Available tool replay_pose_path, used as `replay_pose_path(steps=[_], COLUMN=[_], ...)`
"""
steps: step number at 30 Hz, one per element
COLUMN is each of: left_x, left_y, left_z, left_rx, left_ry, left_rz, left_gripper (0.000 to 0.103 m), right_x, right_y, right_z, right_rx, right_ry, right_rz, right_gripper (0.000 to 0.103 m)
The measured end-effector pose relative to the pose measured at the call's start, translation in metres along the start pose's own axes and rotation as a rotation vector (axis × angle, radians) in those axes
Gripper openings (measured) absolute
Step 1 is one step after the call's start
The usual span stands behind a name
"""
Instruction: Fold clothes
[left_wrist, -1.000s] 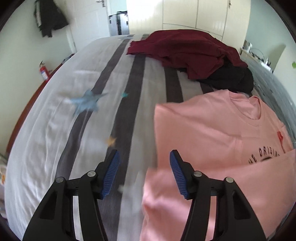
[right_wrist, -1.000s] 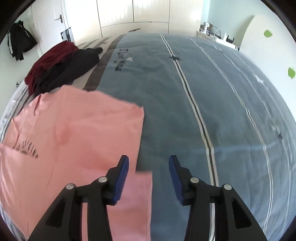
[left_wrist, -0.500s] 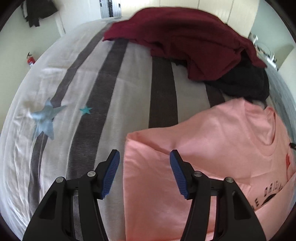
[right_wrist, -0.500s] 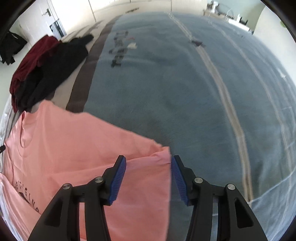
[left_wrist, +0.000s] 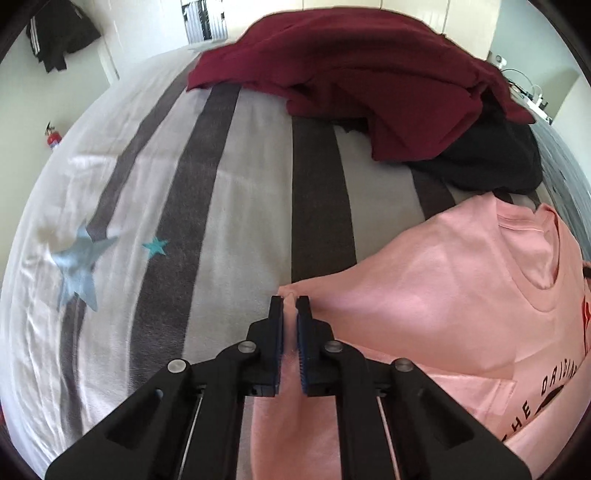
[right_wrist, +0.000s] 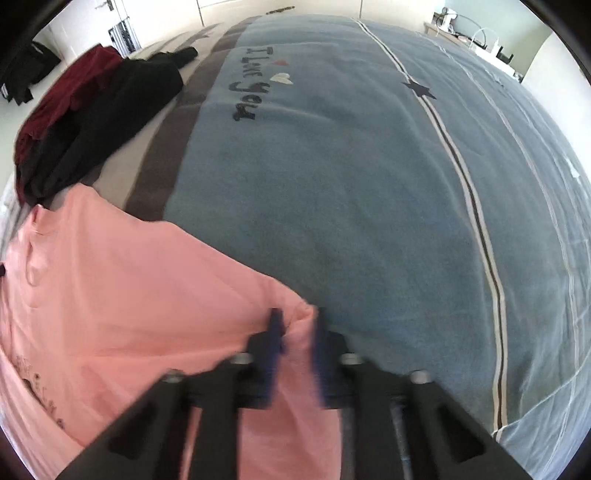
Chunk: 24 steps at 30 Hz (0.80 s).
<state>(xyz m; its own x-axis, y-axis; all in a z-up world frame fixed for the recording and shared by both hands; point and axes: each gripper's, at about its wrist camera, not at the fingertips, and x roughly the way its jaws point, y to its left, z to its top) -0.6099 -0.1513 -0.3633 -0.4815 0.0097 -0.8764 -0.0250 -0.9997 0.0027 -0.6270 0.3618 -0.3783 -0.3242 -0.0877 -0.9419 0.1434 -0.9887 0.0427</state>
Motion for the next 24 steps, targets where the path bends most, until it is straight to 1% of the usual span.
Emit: replay_pose_path(steps=[2,3,4,6,8,11,14,18,20,21,23,24], left_x=[-0.018,-0.03,-0.042,-0.069,-0.092,-0.132,-0.164,-0.177,-0.168,-0.158,-0.145,-0.138], left_y=[0.006,0.008,0.012,0.02,0.03,0.04,0.048,0.052,0.055,0.056,0.055,0.054], left_z=[-0.002,-0.005,-0.009,-0.022,-0.033,-0.064,-0.112,-0.156,-0.177,-0.187,-0.197,-0.202], left_rx=[-0.02,-0.024,-0.028,-0.046,-0.05,-0.077,-0.113,-0.152,-0.179,-0.185,-0.159,-0.145], left_ry=[-0.051,-0.078,-0.103,-0.157,-0.195,-0.25,-0.276,-0.248,-0.211,-0.171,-0.097,-0.061], left_rz=[-0.024,-0.032,-0.044,-0.077,-0.107,-0.13,-0.149,-0.155,-0.144,-0.136,-0.11,-0.096], left_gripper=[0.005,0.005,0.005,0.005,0.005,0.005,0.005,0.005,0.005,0.006,0.006,0.006], right_x=[-0.011,-0.02,-0.028,-0.054,-0.076,-0.113,-0.137,-0.151,-0.151,-0.145,-0.13,-0.124], right_y=[0.002,0.0,-0.003,-0.011,-0.017,-0.021,-0.017,-0.015,-0.012,-0.013,-0.012,-0.011], right_z=[-0.005,-0.009,-0.012,-0.024,-0.036,-0.067,-0.108,-0.171,-0.2,-0.21,-0.225,-0.23], right_rx=[-0.028,-0.022,-0.008,0.028,0.043,0.063,0.077,0.073,0.058,0.061,0.057,0.044], right_ry=[-0.038,-0.066,-0.085,-0.151,-0.201,-0.27,-0.3,-0.262,-0.225,-0.194,-0.127,-0.101], right_rz=[-0.01,-0.006,0.005,0.05,0.085,0.123,0.142,0.159,0.168,0.174,0.173,0.163], right_gripper=[0.008,0.008,0.008,0.008,0.008,0.008,0.008,0.008,0.008,0.008,0.009,0.012])
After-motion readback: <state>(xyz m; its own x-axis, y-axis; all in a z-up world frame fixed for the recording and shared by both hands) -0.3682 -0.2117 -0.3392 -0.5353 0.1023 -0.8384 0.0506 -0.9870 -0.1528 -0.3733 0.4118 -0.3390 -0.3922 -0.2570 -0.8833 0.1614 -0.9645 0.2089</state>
